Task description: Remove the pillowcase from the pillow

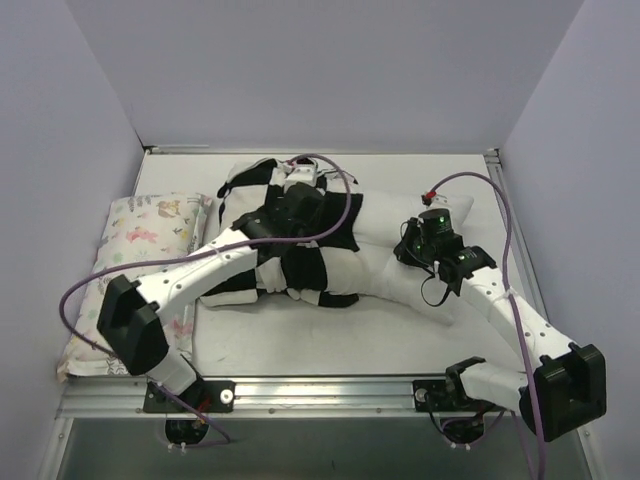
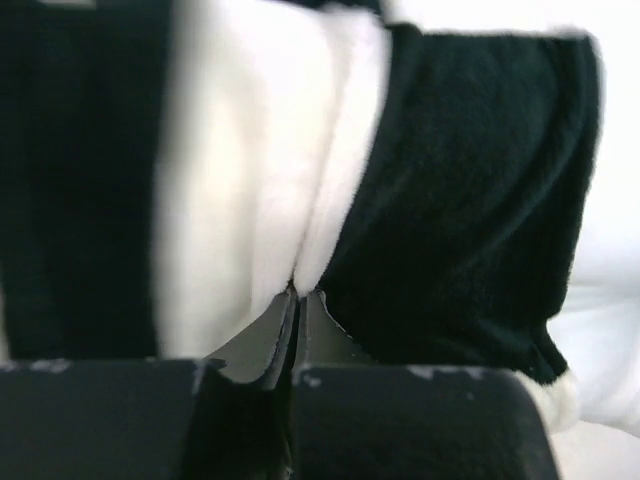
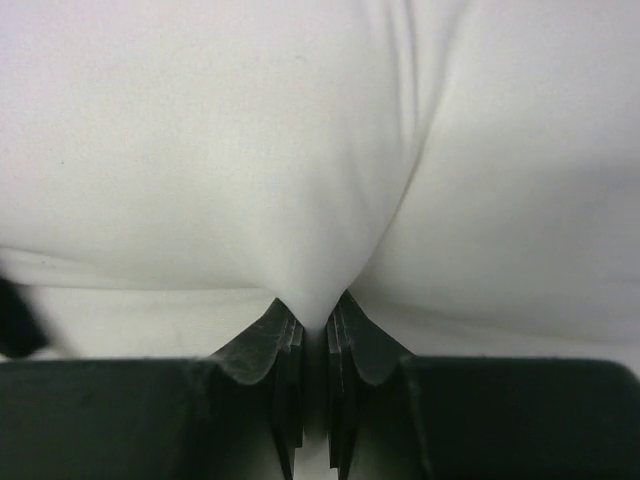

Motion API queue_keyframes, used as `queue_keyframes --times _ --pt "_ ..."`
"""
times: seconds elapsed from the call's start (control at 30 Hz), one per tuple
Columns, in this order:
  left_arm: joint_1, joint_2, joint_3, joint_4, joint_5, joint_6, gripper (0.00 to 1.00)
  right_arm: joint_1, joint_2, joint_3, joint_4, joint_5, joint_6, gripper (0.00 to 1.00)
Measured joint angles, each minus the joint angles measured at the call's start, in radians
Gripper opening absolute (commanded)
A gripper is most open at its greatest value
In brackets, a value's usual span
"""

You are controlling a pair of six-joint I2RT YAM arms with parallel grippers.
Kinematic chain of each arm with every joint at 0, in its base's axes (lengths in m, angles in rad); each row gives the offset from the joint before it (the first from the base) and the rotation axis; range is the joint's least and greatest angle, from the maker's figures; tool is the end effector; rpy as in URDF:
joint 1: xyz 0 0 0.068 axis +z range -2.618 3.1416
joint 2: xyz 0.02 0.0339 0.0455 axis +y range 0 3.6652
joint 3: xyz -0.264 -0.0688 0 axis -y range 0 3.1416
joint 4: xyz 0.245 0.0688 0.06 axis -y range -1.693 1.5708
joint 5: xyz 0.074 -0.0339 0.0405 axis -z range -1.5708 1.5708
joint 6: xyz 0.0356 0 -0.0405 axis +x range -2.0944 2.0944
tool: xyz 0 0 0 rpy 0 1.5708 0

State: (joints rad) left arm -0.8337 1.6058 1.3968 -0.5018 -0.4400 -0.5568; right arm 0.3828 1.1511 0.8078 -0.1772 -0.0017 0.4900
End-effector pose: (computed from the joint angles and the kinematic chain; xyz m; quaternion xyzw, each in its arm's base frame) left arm 0.2544 -0.2577 0.3159 0.0323 0.8911 -0.1083 0.4395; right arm 0.2397 0.0966 0.2741 0.0459 0.8640 0.2126 0.4540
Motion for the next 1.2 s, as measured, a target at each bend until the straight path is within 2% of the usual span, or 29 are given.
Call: queue_keyframes --times 0.1,0.2,0.3,0.37,0.53,0.57,0.6,0.63,0.67,0.77,0.87,0.93,1.1,1.2 --pt "0.122 -0.11 -0.061 -0.034 0.012 0.001 0.0 -0.061 -0.009 0.003 0.0 -0.042 0.005 0.0" --pt "0.32 -0.238 -0.144 -0.048 0.057 -0.001 0.0 -0.106 -0.011 0.015 0.0 -0.092 0.014 0.0" --pt "0.541 -0.337 -0.228 -0.052 0.16 -0.005 0.0 -0.145 -0.011 0.027 -0.009 -0.146 0.021 0.0" --pt "0.598 -0.352 -0.257 -0.071 0.211 -0.006 0.0 -0.16 -0.011 0.032 -0.016 -0.178 0.026 0.0" --pt "0.476 -0.319 -0.322 -0.038 0.198 0.01 0.0 -0.187 -0.012 0.057 -0.074 -0.161 0.015 0.0" --pt "0.45 -0.309 -0.335 -0.027 0.197 0.011 0.0 -0.187 -0.013 0.064 -0.087 -0.15 0.008 0.04" --pt "0.426 -0.3 -0.346 -0.016 0.194 0.014 0.0 -0.176 -0.017 0.076 -0.106 -0.132 -0.005 0.33" --pt "0.406 -0.29 -0.358 -0.005 0.19 0.015 0.0 -0.153 -0.021 0.087 -0.122 -0.107 -0.016 0.5" --pt "0.394 -0.282 -0.364 0.002 0.185 0.016 0.0 -0.12 -0.028 0.1 -0.143 -0.07 -0.027 0.75" --pt "0.38 -0.263 -0.369 0.016 0.166 0.018 0.0 0.037 -0.056 0.142 -0.18 0.003 -0.092 0.92" --pt "0.376 -0.251 -0.369 0.03 0.146 0.019 0.0 0.253 -0.073 0.179 -0.203 0.125 -0.156 0.99" --pt "0.375 -0.243 -0.367 0.034 0.136 0.019 0.0 0.368 -0.068 0.18 -0.21 0.196 -0.192 1.0" --pt "0.355 -0.232 -0.338 0.036 0.136 0.019 0.0 0.512 0.035 0.131 -0.138 0.283 -0.234 1.0" --pt "0.341 -0.229 -0.326 0.033 0.137 0.022 0.0 0.573 0.117 0.106 -0.109 0.417 -0.244 1.0"
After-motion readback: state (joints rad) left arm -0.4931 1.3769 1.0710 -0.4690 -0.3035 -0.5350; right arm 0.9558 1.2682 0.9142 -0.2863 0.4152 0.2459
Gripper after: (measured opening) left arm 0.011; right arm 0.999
